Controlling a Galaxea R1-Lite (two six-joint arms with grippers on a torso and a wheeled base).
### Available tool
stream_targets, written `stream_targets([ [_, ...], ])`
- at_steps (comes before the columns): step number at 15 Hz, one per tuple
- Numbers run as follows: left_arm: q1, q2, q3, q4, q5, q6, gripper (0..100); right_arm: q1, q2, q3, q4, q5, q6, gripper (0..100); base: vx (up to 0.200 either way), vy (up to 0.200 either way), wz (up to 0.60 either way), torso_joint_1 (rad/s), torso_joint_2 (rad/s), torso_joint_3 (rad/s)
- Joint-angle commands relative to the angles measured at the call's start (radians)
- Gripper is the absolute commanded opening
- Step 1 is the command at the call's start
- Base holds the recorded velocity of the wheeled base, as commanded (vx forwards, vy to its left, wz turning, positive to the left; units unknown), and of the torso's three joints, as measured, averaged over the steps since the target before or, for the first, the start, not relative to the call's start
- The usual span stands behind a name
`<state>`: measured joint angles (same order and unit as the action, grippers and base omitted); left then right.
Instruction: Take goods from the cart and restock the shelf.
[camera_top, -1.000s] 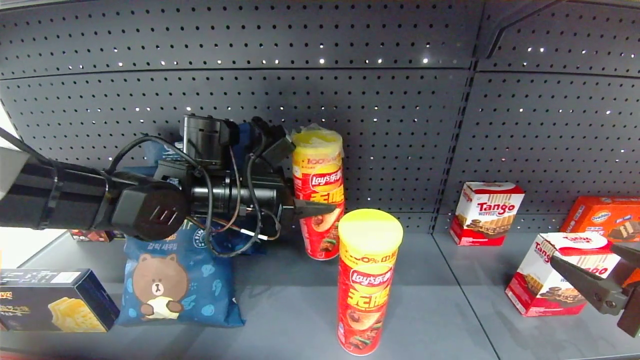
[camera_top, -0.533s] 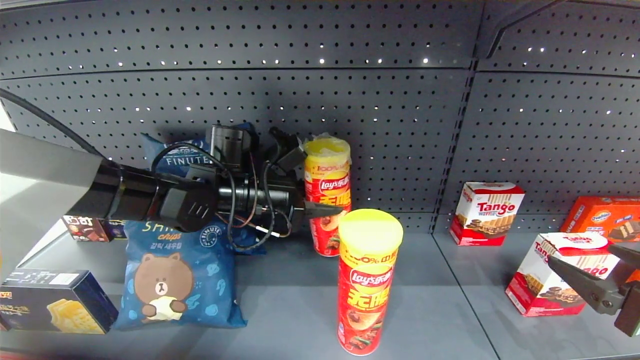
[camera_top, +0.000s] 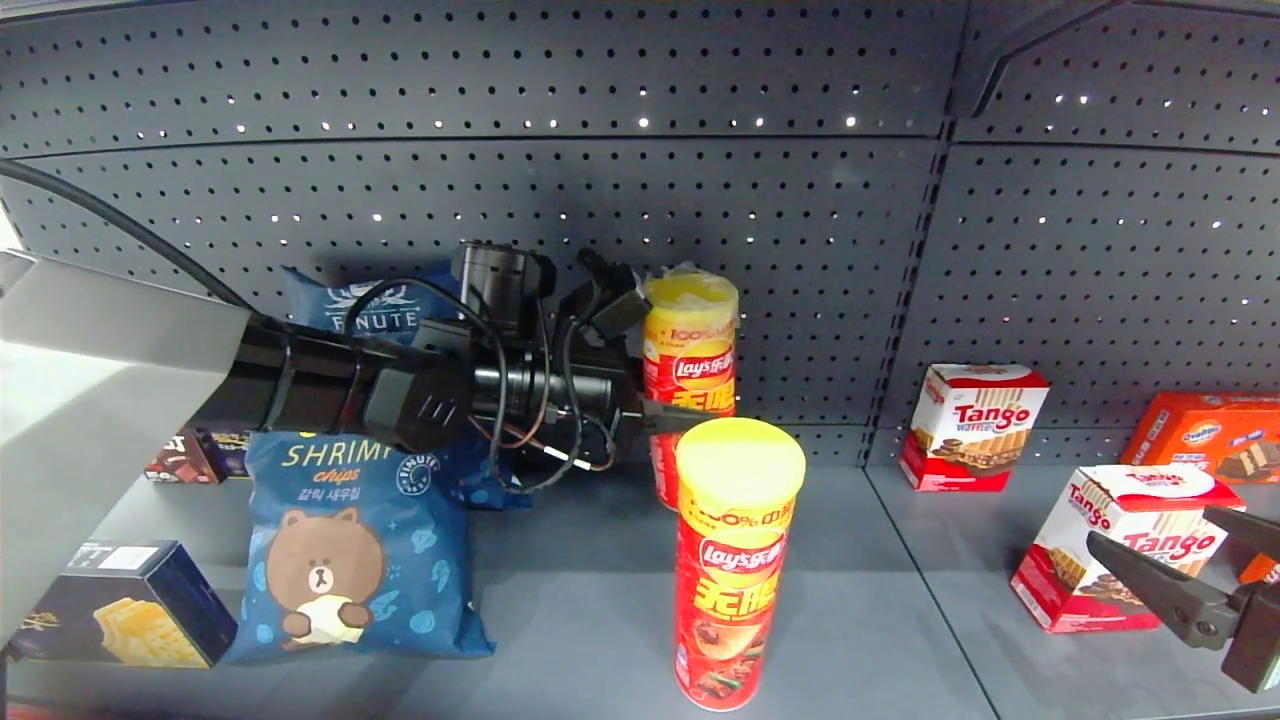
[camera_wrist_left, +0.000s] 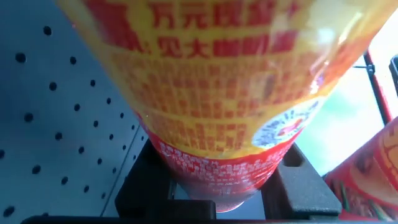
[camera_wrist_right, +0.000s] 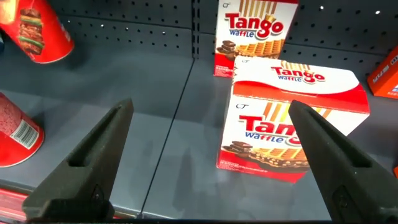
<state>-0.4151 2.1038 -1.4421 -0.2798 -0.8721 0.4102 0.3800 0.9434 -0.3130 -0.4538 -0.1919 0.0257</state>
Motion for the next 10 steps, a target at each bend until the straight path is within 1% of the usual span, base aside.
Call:
stream_targets([
  [1,-0.002,0.038,-0.044,0.005,0.001,0.001,0,0.0,0.0,0.002,0.0,0.0,0.0,100,0.0,0.0,0.0,0.0,0.0,0.0],
  [6,0.006,0.077,-0.069,0.005,0.001,0.001,0,0.0,0.003,0.008,0.0,0.003,0.0,100,0.0,0.0,0.0,0.0,0.0,0.0],
  [7,0.007,0.084,-0.07,0.005,0.001,0.004,0,0.0,0.003,0.009,0.0,0.003,0.0,100,0.0,0.0,0.0,0.0,0.0,0.0],
  [8,0.009,0.087,-0.07,0.005,0.001,0.016,0,0.0,0.002,0.014,0.0,0.002,0.0,100,0.0,0.0,0.0,0.0,0.0,0.0],
  [10,0.01,0.087,-0.067,0.007,0.001,0.018,0,0.0,0.002,0.022,0.0,0.003,0.0,100,0.0,0.0,0.0,0.0,0.0,0.0],
])
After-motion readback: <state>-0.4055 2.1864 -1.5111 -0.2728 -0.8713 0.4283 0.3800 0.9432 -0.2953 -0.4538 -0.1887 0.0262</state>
